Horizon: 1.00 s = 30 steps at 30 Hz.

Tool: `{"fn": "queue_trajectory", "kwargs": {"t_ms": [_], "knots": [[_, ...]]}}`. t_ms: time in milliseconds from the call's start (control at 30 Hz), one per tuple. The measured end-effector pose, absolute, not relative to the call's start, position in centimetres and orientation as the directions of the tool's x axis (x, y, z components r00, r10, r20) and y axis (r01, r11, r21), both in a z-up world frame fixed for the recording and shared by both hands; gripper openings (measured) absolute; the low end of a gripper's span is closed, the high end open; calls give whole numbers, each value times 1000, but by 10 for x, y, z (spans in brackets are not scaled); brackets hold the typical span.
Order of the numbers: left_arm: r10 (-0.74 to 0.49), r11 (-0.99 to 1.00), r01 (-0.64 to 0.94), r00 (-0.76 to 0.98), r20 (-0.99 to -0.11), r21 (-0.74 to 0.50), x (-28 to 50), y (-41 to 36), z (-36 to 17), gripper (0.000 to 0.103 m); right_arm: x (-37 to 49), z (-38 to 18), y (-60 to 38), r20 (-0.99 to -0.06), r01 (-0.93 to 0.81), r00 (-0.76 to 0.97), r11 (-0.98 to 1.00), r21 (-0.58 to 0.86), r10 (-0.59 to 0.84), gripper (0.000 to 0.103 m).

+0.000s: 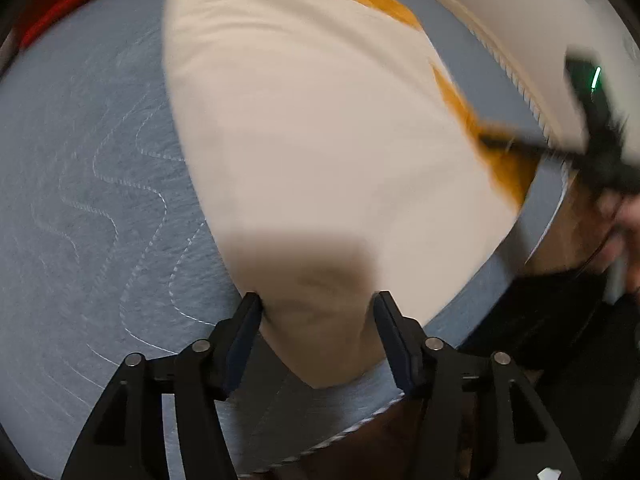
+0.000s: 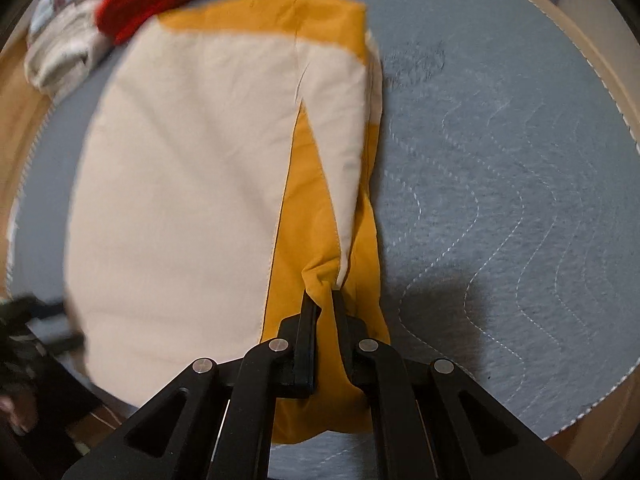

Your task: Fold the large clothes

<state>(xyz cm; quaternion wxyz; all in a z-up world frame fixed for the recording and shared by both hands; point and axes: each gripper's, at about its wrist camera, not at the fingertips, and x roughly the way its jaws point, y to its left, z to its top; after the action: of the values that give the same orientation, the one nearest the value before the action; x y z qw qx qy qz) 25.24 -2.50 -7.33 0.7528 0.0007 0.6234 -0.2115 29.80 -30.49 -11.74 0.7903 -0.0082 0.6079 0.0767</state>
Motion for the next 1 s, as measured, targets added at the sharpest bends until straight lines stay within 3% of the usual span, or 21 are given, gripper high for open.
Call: {"fn": "queue_trajectory", "kwargs": {"t_ms": [67, 200, 267, 367, 400, 433, 733, 867, 1000], "knots": [[-245, 927, 319, 112, -963, -199, 249, -28, -89, 58, 293, -101, -315, -941, -127, 294, 983, 136, 168, 8], [-231, 933, 306, 113, -966, -187, 247, -31, -90, 58, 284, -107, -321, -951, -152, 247, 977, 149, 184, 30], [-226, 934, 307, 120, -967, -181, 247, -33, -88, 58, 281, -116, -322, -961, -169, 222, 977, 131, 167, 32], [-219, 934, 312, 122, -968, -172, 242, -41, -89, 58, 274, -121, -334, -966, -208, 193, 969, 131, 171, 28], [-218, 934, 314, 123, -968, -170, 241, -42, -88, 58, 269, -124, -334, -968, -216, 187, 968, 124, 165, 16], [-216, 934, 316, 125, -968, -168, 238, -42, -88, 59, 265, -127, -335, -970, -221, 175, 967, 127, 167, 13], [-235, 935, 296, 112, -966, -194, 248, -47, -84, 60, 264, -144, -331, -981, -213, 153, 973, 89, 123, 11], [-296, 944, 201, 168, -940, -261, 265, -27, -65, 65, 275, -122, -324, -956, -180, 271, 981, 67, 115, 31], [-363, 931, 60, 209, -908, -359, 289, -2, -64, 73, 284, -101, -319, -909, -164, 400, 985, 52, 115, 63]]}}
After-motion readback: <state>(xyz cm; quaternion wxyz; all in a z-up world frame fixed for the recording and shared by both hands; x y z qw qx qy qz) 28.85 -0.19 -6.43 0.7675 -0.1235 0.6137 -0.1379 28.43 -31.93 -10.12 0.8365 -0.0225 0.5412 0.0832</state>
